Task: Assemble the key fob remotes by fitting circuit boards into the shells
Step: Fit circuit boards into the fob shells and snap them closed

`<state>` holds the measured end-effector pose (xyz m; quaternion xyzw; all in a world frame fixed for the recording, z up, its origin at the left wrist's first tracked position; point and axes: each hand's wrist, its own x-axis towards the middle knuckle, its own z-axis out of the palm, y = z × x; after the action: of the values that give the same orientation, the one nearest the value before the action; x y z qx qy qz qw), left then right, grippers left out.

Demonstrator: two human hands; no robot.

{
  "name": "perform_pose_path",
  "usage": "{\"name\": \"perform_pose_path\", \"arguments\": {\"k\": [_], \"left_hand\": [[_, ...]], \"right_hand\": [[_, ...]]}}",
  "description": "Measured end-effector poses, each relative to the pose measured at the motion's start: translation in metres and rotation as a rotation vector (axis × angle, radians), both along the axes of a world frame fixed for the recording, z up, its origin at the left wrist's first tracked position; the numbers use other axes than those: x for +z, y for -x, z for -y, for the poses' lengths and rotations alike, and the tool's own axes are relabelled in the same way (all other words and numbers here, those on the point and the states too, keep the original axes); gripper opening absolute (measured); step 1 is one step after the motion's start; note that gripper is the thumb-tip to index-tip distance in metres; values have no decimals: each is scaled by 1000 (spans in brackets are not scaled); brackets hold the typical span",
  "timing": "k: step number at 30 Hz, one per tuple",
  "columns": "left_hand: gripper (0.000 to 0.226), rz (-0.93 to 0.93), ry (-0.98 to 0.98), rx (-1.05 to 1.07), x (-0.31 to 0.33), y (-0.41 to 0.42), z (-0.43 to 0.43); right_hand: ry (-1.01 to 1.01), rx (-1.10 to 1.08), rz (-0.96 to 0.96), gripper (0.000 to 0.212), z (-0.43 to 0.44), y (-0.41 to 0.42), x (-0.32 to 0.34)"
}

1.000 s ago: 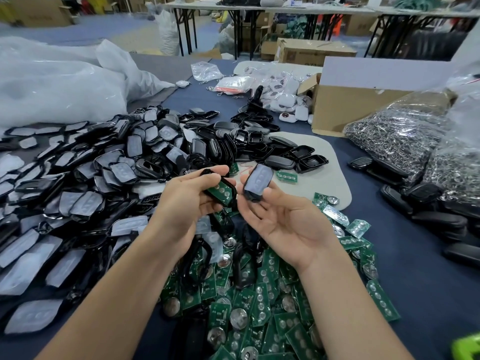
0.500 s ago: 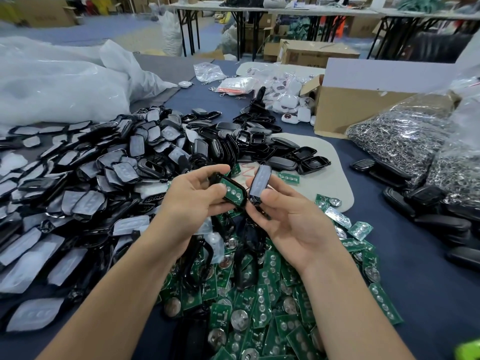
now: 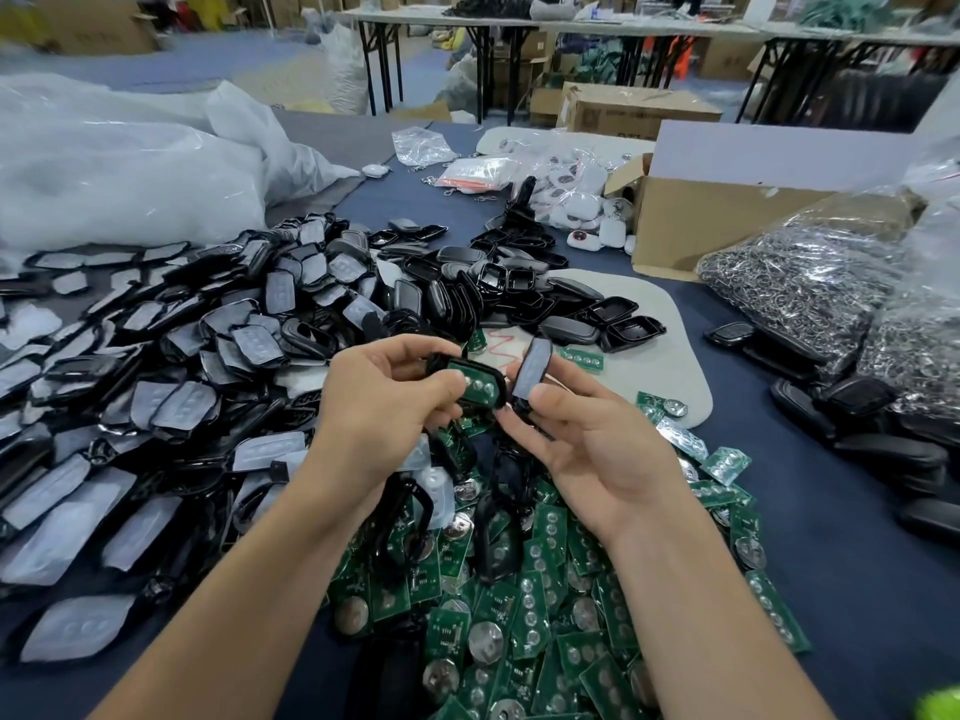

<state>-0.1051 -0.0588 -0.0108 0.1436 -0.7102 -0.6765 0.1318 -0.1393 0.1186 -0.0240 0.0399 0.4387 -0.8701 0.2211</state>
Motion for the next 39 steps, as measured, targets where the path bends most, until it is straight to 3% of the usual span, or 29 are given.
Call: {"name": "perform_pose_path", "arguments": {"k": [4, 5, 9, 12, 14, 16, 19, 21, 26, 35, 39], "left_hand": [[21, 21, -74, 32, -2, 1, -11], [25, 31, 29, 45, -4, 1, -14], [16, 25, 806, 101, -5, -7, -24], [32, -18, 1004, 196, -3, -10, -29], [28, -57, 1066, 233, -2, -10, -27], [21, -42, 965, 236, 0, -11, -23], [10, -19, 646, 162, 2, -10, -20], [20, -45, 517, 125, 5, -11, -21], [64, -77, 507, -4, 1, -10, -23], [54, -25, 366, -147, -5, -4, -13], [49, -3, 195, -200, -8, -2, -8]], "right_hand": [[62, -20, 23, 37, 5, -1, -2], [72, -37, 18, 36, 6, -1, -2], [-53, -82, -82, 39, 6, -1, -4], [-133, -80, -164, 44, 7, -3, -4], [-153, -90, -186, 44, 8, -4, -4], [-178, -98, -193, 44, 9, -4, -5], [-269, -68, -258, 44, 12, -8, -5], [-355, -56, -342, 48, 15, -11, -5], [-497, -131, -467, 52, 16, -12, -7], [-734, -188, -574, 51, 16, -14, -7], [-812, -180, -639, 49, 15, -16, -4]]}}
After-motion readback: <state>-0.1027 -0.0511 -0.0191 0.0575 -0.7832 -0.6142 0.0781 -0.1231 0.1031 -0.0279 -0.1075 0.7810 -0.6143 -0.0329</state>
